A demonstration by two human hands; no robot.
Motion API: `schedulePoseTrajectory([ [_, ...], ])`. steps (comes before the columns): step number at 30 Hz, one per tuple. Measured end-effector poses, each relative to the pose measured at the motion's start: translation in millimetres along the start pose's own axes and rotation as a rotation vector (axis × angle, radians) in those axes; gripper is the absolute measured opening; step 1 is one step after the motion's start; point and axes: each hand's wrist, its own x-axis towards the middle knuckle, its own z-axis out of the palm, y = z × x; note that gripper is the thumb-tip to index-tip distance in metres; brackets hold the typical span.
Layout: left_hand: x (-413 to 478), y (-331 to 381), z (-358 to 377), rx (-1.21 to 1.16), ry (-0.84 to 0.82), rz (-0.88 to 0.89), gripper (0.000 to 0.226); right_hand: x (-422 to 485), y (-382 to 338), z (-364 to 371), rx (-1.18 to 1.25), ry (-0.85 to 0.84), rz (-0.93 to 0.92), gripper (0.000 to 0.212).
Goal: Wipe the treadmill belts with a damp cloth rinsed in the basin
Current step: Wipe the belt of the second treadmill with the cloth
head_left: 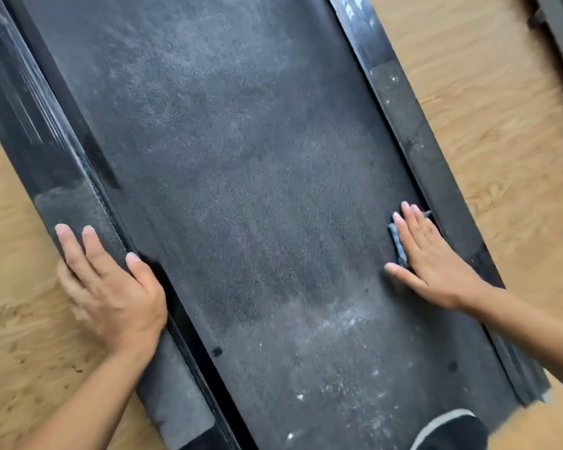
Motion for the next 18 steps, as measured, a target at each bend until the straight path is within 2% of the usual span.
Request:
schedulePoseTrajectory([
  [2, -1, 0, -1, -0.003, -0.010, -0.005, 0.063, -2, 6, -9, 0.066, -0.036, 0.006, 0.077],
  [4, -1, -1, 0, -0.013, -0.019, -0.003, 0.064, 0, 16, -21, 0.098, 0.019, 0.013, 0.066],
  [10, -1, 3, -3, -0.022, -0.034, -0.029, 0.065, 23, 6, -25, -0.089, 0.177, 0.108, 0.068],
  [14, 2, 7, -7, -0.043, -0.054, -0.035, 0.070, 42, -11, -38, -0.226, 0.102, 0.223, 0.053],
  [18, 2, 5, -13, -0.099, -0.084, -0.017, 0.083, 49, -22, -50, -0.399, -0.031, 0.319, 0.056],
])
